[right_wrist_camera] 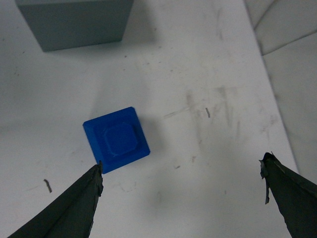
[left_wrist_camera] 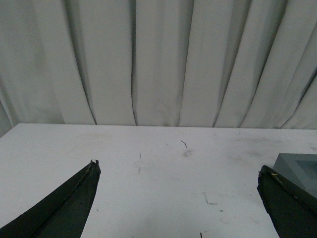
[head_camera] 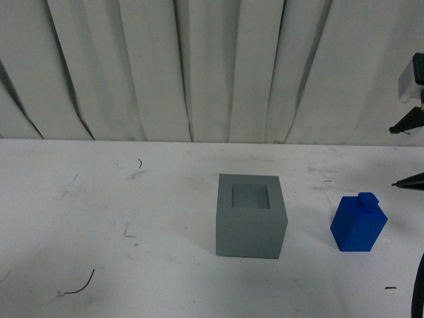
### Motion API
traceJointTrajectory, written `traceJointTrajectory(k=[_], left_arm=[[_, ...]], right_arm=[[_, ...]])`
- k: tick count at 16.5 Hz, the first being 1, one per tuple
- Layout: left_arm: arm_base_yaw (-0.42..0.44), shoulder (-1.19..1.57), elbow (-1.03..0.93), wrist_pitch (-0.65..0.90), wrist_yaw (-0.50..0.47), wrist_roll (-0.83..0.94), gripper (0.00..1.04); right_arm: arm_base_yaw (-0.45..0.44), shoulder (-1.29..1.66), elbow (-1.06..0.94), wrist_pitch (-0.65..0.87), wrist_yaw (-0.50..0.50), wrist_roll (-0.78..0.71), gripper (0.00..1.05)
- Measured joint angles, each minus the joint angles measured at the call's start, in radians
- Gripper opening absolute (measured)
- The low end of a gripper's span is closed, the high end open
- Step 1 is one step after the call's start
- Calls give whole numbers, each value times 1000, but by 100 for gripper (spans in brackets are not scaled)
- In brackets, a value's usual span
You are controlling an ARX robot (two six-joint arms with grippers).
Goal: Insert blue part into gray base
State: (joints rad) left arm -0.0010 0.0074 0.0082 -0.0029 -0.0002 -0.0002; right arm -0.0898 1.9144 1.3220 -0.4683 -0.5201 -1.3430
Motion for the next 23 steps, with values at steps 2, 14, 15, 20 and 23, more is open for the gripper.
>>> traceJointTrajectory(k=[2, 14, 15, 20, 23], left_arm=[[0, 0, 0, 0, 0, 0, 98], [0, 0, 0, 0, 0, 0, 98], [0, 0, 0, 0, 0, 0, 98], [0, 0, 0, 0, 0, 0, 98], [0, 0, 0, 0, 0, 0, 98]], right_arm=[[33, 45, 51, -77, 42, -40, 98], [131, 236, 193, -198, 208, -170, 98], [131, 248, 193, -196, 212, -170, 98], [136, 268, 180, -169, 232, -172, 98], [136, 284, 178, -185, 231, -172, 94]])
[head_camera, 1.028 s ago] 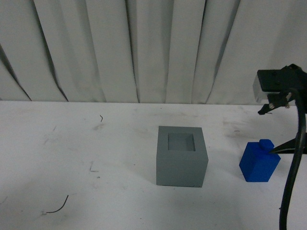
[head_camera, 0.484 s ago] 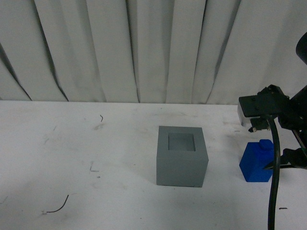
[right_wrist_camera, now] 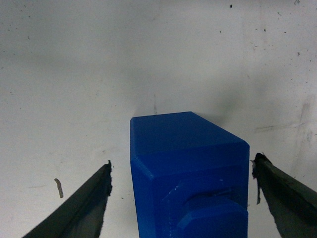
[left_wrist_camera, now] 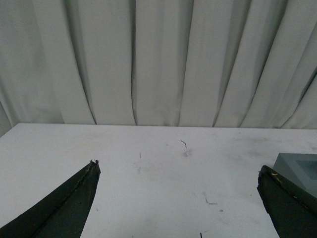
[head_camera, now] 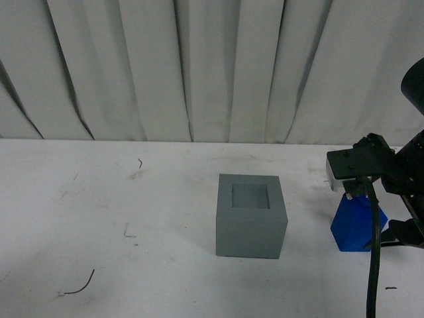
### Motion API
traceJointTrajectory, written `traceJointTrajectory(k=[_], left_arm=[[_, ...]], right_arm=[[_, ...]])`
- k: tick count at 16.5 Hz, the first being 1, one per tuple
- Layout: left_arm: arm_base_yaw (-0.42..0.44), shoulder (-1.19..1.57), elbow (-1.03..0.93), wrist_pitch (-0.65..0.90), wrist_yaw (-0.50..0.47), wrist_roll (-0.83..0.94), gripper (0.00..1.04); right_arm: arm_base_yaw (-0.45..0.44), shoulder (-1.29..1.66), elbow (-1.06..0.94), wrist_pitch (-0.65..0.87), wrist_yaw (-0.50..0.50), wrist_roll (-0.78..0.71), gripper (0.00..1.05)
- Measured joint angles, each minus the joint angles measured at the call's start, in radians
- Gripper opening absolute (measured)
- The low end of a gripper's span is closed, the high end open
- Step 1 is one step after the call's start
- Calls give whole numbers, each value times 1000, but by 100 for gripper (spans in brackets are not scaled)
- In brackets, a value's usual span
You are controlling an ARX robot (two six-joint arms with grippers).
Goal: Insert blue part into gray base
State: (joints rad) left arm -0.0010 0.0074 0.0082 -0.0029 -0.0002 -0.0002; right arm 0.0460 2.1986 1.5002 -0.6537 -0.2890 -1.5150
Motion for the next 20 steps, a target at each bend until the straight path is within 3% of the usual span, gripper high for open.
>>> traceJointTrajectory(k=[4, 5, 13, 18, 20], left_arm=[[0, 0, 0, 0, 0, 0, 98], [0, 0, 0, 0, 0, 0, 98], [0, 0, 0, 0, 0, 0, 98], [0, 0, 0, 0, 0, 0, 98], [0, 0, 0, 0, 0, 0, 98]], right_arm=[[-1, 0, -4, 3, 4, -6, 52], [-1, -1, -3, 2, 4, -6, 48], [-6, -34, 10, -108, -26, 3, 47], [9, -152, 126, -285, -56, -6, 47], [32, -175, 257, -422, -75, -9, 47]])
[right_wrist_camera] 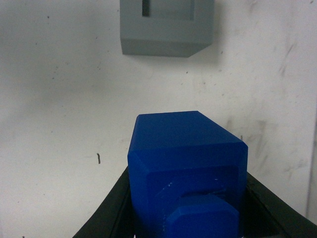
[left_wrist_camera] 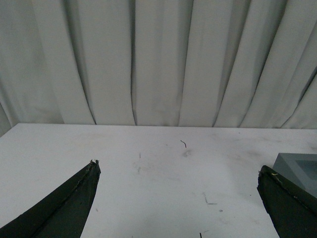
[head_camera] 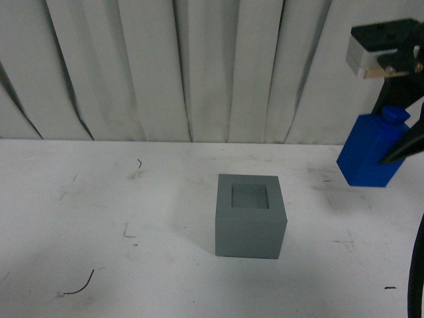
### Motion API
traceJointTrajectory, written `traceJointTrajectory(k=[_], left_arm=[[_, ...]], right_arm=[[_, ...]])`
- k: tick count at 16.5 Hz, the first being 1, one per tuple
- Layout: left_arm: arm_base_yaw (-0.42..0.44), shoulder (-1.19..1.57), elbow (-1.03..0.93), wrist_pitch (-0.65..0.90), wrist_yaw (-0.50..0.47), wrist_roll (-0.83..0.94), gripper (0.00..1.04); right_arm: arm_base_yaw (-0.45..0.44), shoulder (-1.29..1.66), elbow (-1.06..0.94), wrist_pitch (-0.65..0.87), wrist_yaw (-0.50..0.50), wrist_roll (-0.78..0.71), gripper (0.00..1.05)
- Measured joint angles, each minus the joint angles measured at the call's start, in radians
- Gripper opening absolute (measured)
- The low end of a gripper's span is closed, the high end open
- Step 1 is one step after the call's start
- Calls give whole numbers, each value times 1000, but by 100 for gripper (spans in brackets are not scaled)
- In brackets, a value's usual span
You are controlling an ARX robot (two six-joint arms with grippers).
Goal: Insert blue part into gray base
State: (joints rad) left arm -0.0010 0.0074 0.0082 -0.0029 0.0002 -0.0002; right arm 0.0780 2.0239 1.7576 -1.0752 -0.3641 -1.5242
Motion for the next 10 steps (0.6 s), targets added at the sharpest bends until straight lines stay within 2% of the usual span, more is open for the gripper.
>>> traceJointTrajectory(k=[5, 10], left_arm=[[0, 0, 0, 0, 0, 0, 98], [0, 0, 0, 0, 0, 0, 98]], right_arm=[[72, -11, 136, -92, -11, 6, 47], [122, 8, 141, -72, -18, 63, 47]])
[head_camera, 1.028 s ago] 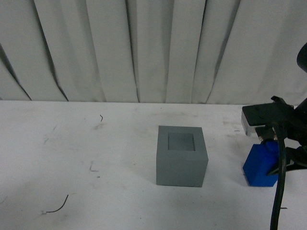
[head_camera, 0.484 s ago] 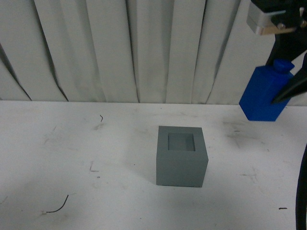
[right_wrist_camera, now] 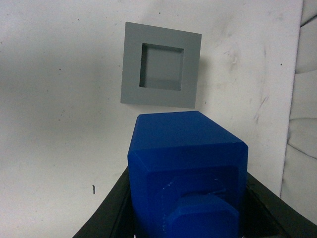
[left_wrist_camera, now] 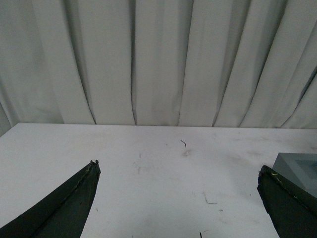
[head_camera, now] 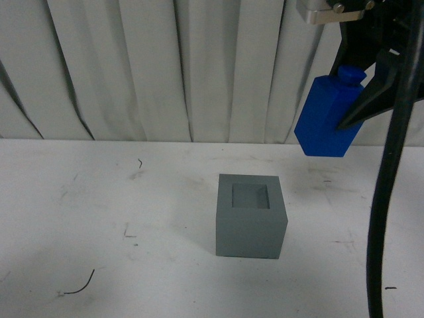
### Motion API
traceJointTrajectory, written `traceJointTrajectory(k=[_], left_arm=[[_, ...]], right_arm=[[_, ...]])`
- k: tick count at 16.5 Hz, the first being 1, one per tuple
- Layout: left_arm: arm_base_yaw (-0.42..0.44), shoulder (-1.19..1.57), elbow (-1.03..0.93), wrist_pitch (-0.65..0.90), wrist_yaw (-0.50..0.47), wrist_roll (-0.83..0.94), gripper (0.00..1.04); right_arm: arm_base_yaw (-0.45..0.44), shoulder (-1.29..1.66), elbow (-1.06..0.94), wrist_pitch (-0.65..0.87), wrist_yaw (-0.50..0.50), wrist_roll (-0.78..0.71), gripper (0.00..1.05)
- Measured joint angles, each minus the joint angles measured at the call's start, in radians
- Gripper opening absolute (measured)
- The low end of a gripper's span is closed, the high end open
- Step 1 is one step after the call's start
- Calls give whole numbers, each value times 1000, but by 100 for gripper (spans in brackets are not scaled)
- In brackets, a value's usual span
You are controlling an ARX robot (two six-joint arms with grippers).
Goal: Insert blue part into gray base
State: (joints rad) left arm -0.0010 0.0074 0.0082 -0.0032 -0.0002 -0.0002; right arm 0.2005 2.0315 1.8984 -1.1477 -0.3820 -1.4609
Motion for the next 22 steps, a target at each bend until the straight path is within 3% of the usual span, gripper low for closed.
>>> traceJointTrajectory(k=[11, 22], left_arm=[[0, 0, 0, 0, 0, 0, 98], [0, 0, 0, 0, 0, 0, 98]], right_arm=[[134, 172, 23, 81, -3, 190, 47], [130, 225, 45, 147, 41, 228, 47]])
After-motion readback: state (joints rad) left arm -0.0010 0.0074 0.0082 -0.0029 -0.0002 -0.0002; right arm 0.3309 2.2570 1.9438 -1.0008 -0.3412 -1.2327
